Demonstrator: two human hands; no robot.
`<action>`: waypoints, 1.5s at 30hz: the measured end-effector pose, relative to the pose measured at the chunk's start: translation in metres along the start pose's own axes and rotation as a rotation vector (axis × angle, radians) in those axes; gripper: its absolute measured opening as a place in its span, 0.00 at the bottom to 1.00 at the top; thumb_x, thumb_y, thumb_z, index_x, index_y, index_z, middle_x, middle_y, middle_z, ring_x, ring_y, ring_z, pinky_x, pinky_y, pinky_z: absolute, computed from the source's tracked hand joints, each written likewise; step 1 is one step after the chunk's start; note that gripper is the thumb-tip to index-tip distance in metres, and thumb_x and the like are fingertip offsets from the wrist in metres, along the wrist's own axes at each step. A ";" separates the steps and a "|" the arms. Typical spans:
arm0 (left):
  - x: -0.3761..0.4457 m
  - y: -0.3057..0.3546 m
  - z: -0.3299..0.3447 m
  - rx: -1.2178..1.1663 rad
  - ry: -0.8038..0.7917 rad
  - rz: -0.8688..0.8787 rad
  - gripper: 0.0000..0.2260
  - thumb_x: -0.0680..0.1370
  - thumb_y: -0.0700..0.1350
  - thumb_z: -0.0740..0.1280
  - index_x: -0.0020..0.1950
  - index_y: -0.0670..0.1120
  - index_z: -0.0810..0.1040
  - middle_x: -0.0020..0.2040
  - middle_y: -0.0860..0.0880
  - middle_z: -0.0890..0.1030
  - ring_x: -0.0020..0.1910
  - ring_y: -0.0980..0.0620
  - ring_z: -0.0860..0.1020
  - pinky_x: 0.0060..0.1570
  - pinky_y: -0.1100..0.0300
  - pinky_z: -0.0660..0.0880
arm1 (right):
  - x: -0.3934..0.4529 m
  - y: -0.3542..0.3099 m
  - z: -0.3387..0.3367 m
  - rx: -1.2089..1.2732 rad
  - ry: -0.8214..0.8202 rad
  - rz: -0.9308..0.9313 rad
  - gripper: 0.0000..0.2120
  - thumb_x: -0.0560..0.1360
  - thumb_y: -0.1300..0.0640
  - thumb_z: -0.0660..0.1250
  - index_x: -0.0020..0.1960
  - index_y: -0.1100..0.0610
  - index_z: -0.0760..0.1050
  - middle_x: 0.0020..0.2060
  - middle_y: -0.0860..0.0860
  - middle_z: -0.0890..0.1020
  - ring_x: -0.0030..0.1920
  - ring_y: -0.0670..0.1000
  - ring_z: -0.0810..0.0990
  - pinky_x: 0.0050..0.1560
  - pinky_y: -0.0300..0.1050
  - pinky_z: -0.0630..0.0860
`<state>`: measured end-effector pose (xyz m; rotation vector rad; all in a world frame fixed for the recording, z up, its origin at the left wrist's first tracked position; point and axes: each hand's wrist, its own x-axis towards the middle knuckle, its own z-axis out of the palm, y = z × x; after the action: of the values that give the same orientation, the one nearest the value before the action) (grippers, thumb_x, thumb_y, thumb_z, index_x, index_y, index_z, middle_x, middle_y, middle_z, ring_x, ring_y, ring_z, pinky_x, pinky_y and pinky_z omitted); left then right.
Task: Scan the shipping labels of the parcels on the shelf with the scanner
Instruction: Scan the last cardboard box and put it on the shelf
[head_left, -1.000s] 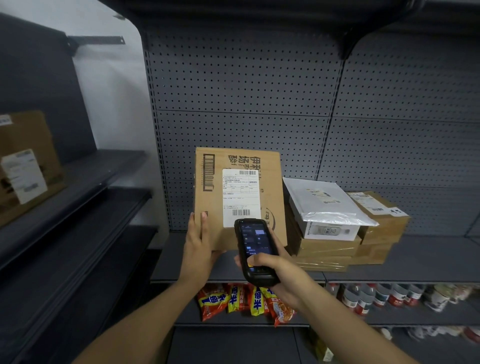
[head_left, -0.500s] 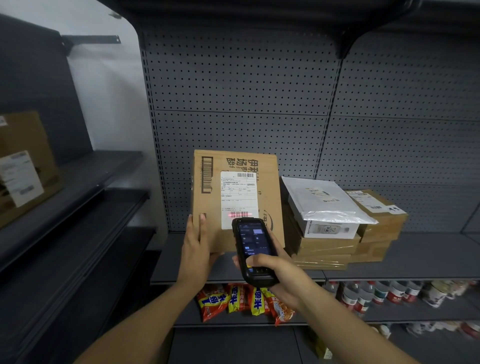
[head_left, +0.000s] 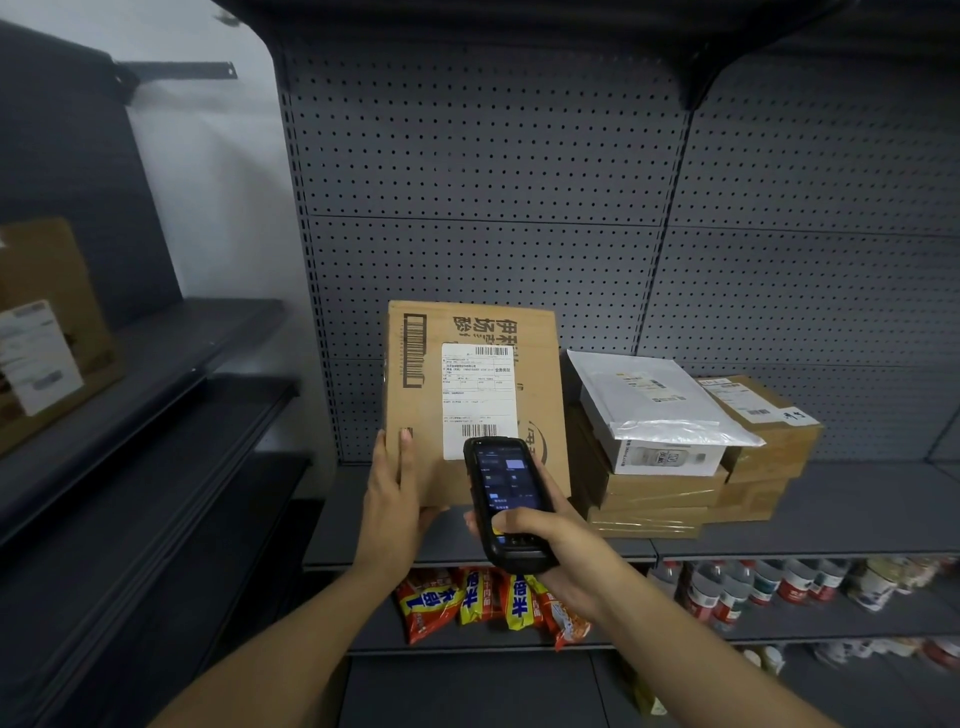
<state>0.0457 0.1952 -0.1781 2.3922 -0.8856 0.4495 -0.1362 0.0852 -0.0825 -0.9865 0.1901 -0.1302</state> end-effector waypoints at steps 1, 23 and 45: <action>0.001 -0.001 0.000 -0.006 -0.003 0.000 0.49 0.72 0.46 0.74 0.77 0.49 0.38 0.77 0.36 0.43 0.76 0.36 0.53 0.70 0.46 0.63 | 0.002 0.001 0.000 -0.003 -0.001 0.000 0.33 0.70 0.78 0.63 0.68 0.51 0.70 0.58 0.63 0.80 0.50 0.61 0.84 0.43 0.47 0.82; 0.038 -0.027 0.044 -0.180 -0.204 -0.009 0.53 0.72 0.55 0.72 0.74 0.49 0.29 0.77 0.42 0.42 0.75 0.42 0.56 0.73 0.48 0.62 | 0.077 0.004 -0.078 -0.408 0.463 -0.163 0.43 0.63 0.75 0.73 0.72 0.50 0.63 0.59 0.53 0.79 0.59 0.54 0.76 0.64 0.59 0.73; 0.104 0.003 0.158 -0.314 -0.528 -0.340 0.53 0.71 0.54 0.73 0.77 0.48 0.33 0.76 0.48 0.47 0.73 0.47 0.59 0.74 0.50 0.61 | 0.165 -0.018 -0.219 -0.751 0.393 0.130 0.51 0.62 0.69 0.77 0.76 0.47 0.53 0.61 0.48 0.74 0.64 0.51 0.72 0.64 0.50 0.72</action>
<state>0.1378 0.0485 -0.2531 2.3236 -0.6702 -0.4407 -0.0229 -0.1352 -0.2013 -1.6864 0.6970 -0.1345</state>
